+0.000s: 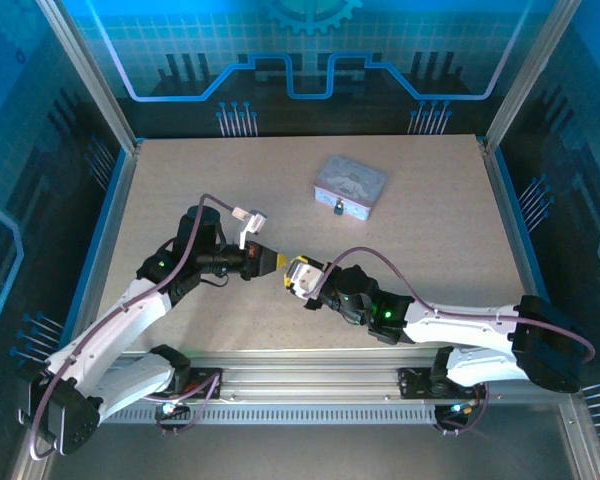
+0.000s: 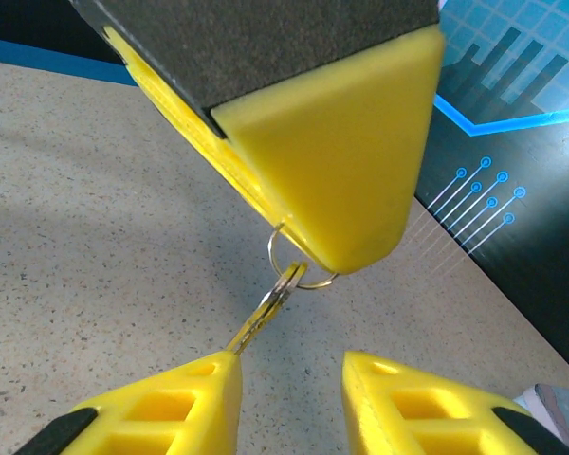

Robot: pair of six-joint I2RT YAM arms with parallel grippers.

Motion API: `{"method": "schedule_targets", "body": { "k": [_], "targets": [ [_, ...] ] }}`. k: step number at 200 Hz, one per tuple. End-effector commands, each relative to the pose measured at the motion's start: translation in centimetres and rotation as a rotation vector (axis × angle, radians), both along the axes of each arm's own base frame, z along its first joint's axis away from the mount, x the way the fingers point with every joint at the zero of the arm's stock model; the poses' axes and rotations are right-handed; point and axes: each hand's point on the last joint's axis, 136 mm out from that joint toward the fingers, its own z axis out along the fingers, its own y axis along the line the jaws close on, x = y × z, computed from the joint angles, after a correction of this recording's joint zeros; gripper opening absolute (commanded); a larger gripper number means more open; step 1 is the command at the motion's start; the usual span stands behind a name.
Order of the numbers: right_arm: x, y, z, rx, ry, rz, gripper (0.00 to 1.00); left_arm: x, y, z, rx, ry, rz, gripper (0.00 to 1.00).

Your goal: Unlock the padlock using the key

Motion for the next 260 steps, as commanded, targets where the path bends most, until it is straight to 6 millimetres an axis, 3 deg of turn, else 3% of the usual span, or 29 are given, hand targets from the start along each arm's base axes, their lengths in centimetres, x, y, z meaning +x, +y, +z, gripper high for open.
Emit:
{"method": "schedule_targets", "body": {
  "k": [1,95,181,260],
  "targets": [
    [-0.26,0.9,2.2,0.054,-0.034,0.014,0.34,-0.61,0.23,-0.32,-0.006,0.036,-0.006,0.0],
    [-0.15,0.96,1.96,0.052,-0.03,0.009,0.36,-0.72,0.28,-0.46,-0.006,0.038,-0.005,0.0],
    [0.01,0.94,2.56,0.074,-0.036,0.0,0.29,-0.86,0.26,-0.48,-0.012,0.045,-0.007,0.0],
    [0.17,0.33,2.5,0.043,-0.05,-0.023,0.0,-1.02,0.53,-0.55,-0.006,0.038,0.004,0.0]
  ]
}}
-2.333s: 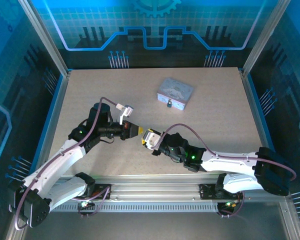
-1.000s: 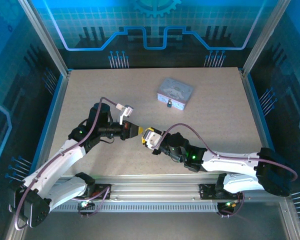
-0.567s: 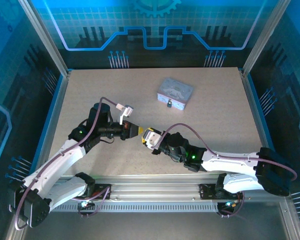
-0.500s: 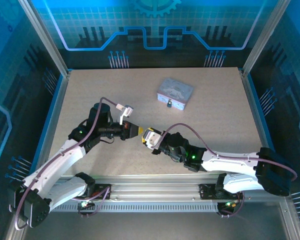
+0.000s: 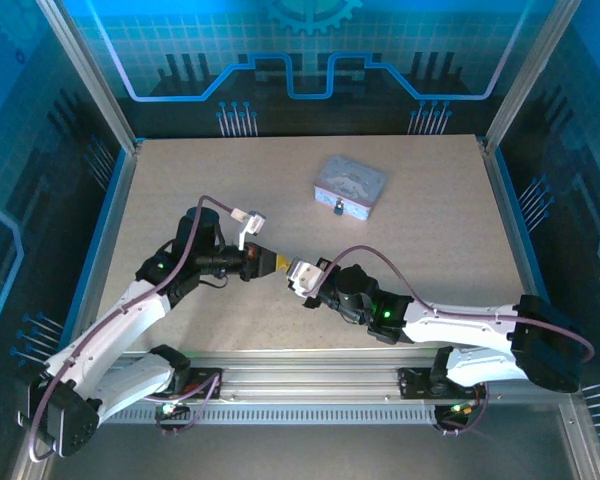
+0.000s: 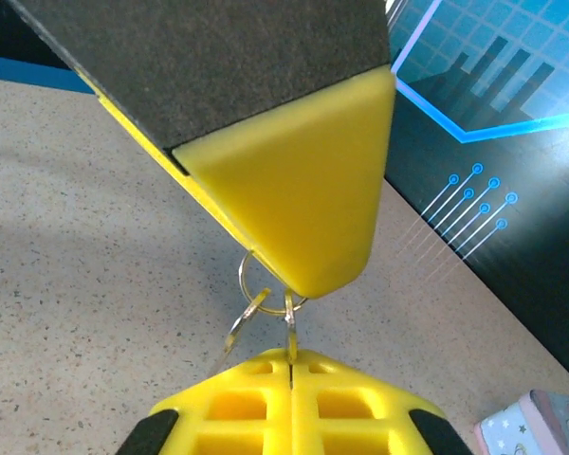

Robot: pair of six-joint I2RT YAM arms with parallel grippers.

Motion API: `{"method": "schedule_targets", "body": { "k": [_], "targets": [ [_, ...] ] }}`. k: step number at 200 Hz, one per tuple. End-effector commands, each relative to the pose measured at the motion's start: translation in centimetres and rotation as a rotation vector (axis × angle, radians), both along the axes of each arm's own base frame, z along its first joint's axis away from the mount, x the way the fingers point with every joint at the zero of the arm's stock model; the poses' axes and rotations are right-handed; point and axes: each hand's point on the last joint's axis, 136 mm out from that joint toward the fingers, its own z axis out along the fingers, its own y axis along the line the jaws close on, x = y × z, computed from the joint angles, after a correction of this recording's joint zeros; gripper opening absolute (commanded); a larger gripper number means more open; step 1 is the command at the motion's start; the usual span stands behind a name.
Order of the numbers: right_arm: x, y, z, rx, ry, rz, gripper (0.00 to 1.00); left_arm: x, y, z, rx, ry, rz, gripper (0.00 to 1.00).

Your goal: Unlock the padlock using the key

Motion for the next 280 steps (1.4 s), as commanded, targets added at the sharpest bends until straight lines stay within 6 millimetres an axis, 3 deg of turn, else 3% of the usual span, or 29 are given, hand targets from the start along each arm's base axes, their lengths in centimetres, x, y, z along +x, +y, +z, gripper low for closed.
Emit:
{"method": "schedule_targets", "body": {
  "k": [1,18,52,73,125,159,223,280],
  "targets": [
    [0.0,0.1,1.9,0.019,-0.042,-0.015,0.0,-0.8,0.4,-0.4,0.0,0.023,-0.004,0.0],
    [0.1,0.0,1.9,-0.024,-0.072,-0.016,0.0,-0.9,0.5,-0.3,0.001,0.016,0.0,0.0],
    [0.3,0.1,1.8,-0.157,-0.161,0.007,0.0,-0.7,1.3,0.1,0.012,0.008,0.05,0.43],
    [0.6,0.2,1.6,-0.228,-0.226,0.016,0.0,-0.7,2.0,0.6,-0.018,0.017,0.085,0.5],
    [0.7,1.1,1.1,-0.315,-0.316,0.068,0.0,-0.5,1.7,0.4,-0.123,0.154,0.097,0.43],
    [1.1,1.9,0.8,-0.332,-0.352,0.076,0.0,0.5,1.2,-0.6,-0.213,0.306,0.161,0.24],
    [1.8,2.8,1.5,-0.29,-0.366,0.065,0.0,0.7,2.8,-2.8,-0.142,0.411,0.318,0.4],
    [2.1,3.0,1.5,-0.268,-0.344,0.06,0.0,0.5,2.6,-2.8,-0.174,0.471,0.322,0.22]
  ]
}}
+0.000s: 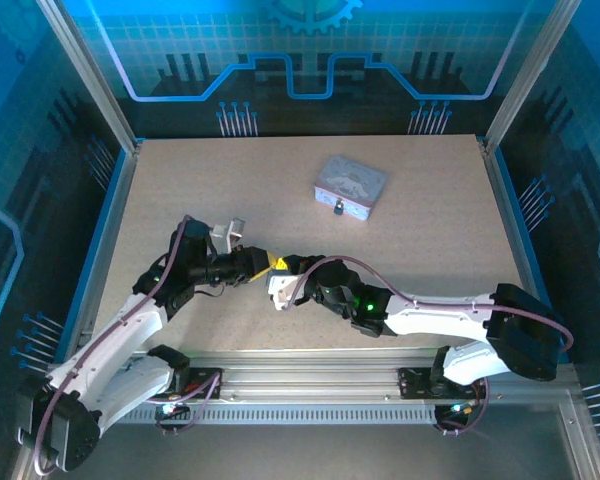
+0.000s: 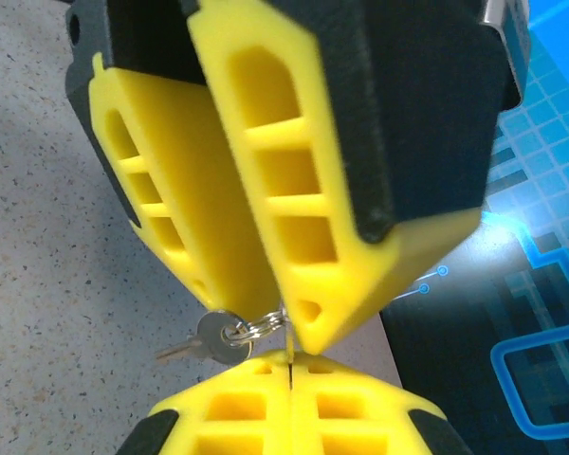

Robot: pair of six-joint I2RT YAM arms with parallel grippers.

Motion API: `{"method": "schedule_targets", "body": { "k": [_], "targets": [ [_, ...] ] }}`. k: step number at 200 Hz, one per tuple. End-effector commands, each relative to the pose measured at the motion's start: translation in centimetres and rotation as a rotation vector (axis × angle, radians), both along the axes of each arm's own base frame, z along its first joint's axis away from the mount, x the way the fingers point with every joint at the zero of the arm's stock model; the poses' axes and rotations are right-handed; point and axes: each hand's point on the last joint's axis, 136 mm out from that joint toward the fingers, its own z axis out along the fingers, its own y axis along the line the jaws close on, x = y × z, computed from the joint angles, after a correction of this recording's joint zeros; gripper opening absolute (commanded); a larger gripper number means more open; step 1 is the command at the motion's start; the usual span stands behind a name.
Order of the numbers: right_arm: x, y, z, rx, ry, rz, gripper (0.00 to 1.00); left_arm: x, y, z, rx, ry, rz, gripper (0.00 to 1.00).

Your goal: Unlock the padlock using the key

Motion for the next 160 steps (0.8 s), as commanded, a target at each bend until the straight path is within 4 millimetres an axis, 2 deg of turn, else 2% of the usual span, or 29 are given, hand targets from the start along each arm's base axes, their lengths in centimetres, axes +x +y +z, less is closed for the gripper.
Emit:
{"method": "schedule_targets", "body": {
  "k": [1,17,52,105,135,147,154,160],
  "targets": [
    [0.44,0.74,2.24,0.079,-0.013,0.005,0.0,-0.19,0.14,0.3,-0.026,0.057,0.026,0.22],
    [0.48,0.8,2.11,0.076,-0.012,0.005,0.0,-0.28,0.06,0.57,-0.041,0.057,0.024,0.19],
    [0.51,0.92,1.91,0.071,-0.011,0.007,0.0,-0.34,-0.22,0.69,-0.077,0.072,0.02,0.2],
    [0.6,1.13,1.42,0.064,-0.003,0.007,0.0,-0.42,-0.38,0.85,-0.096,0.076,0.013,0.0],
    [0.69,1.19,1.42,0.066,-0.004,0.004,0.01,-0.5,-0.45,0.82,-0.102,0.075,0.007,0.0],
    [0.78,1.11,1.48,0.071,0.001,0.0,0.05,-0.56,-0.45,0.77,-0.101,0.067,0.003,0.0],
    [0.84,1.0,1.51,0.076,0.005,-0.004,0.13,-0.54,-0.43,0.77,-0.097,0.057,0.0,0.0],
    [0.84,0.91,1.6,0.084,0.013,-0.005,0.24,-0.54,-0.44,0.87,-0.093,0.041,-0.005,0.0]
  ]
}}
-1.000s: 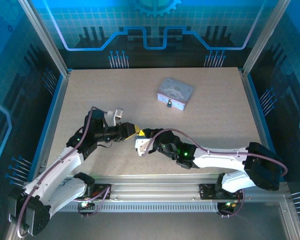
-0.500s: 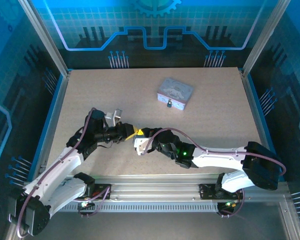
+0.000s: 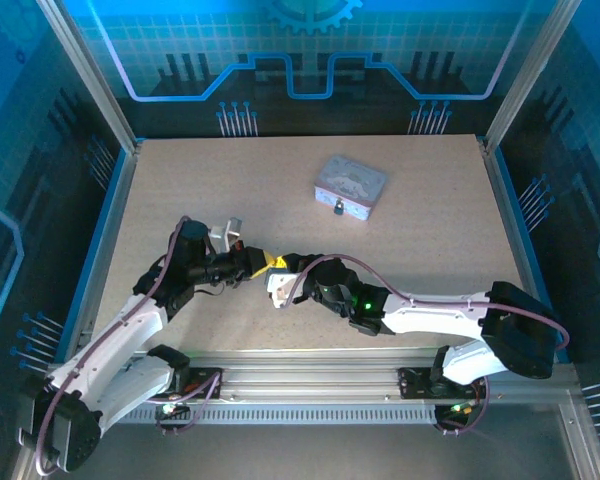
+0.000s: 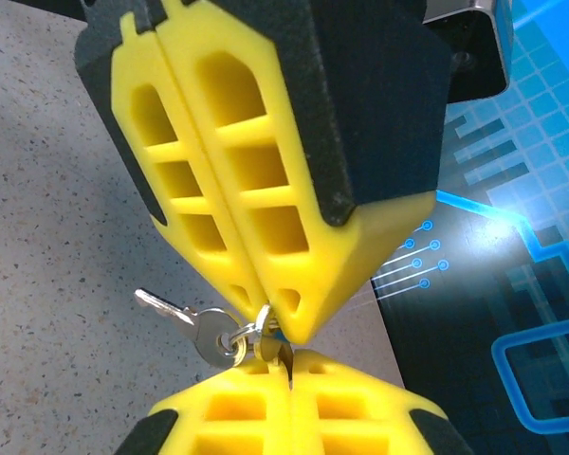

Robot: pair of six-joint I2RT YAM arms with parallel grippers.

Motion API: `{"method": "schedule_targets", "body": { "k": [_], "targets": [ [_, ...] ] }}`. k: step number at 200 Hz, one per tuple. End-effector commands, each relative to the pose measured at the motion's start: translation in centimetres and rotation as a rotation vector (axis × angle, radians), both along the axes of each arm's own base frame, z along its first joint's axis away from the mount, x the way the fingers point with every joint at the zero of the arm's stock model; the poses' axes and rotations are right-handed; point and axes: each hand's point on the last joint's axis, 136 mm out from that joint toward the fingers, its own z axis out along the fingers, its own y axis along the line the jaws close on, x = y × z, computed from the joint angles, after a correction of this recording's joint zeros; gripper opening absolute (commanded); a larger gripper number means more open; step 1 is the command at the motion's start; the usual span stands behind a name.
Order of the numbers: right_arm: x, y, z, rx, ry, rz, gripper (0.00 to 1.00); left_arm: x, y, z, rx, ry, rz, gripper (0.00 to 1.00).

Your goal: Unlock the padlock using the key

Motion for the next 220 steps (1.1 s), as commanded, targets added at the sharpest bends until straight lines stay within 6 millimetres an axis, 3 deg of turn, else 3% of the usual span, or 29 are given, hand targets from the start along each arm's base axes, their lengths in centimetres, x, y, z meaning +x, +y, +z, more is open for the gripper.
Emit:
{"method": "schedule_targets", "body": {
  "k": [1,16,39,75,89,103,116,163,195,220],
  "targets": [
    [0.4,0.7,1.9,0.082,0.007,0.008,0.25,-0.9,-0.5,0.8,-0.048,-0.008,-0.046,0.0],
    [0.5,0.1,2.2,0.113,0.04,-0.001,0.4,-0.7,-0.4,1.0,-0.027,-0.06,-0.051,0.0],
    [0.6,-1.3,2.8,0.186,0.136,-0.011,0.52,-0.1,-0.2,1.4,0.004,-0.168,-0.048,0.0],
    [0.9,-5.7,4.9,0.408,0.36,-0.091,0.55,1.0,-0.2,2.5,0.031,-0.363,-0.053,0.0],
    [1.9,-8.3,6.1,0.577,0.53,-0.172,0.56,1.5,0.0,2.8,0.053,-0.448,-0.049,0.0],
    [2.5,-10.7,6.1,0.704,0.724,-0.264,0.56,1.8,0.0,3.1,0.063,-0.539,-0.042,0.0],
    [2.4,-11.9,6.1,0.789,0.868,-0.295,0.55,2.0,-0.1,3.6,0.049,-0.622,-0.043,0.0],
    [0.1,-10.3,8.9,0.905,1.171,-0.162,0.51,1.4,-1.3,5.9,-0.06,-0.848,-0.111,0.0],
    [0.1,-7.9,9.9,0.923,1.379,-0.096,0.49,0.7,-1.6,7.4,-0.124,-0.927,-0.134,0.0],
    [0.7,-6.9,10.2,0.967,1.439,-0.076,0.51,0.4,-1.6,7.8,-0.144,-0.94,-0.14,0.0]
  ]
}}
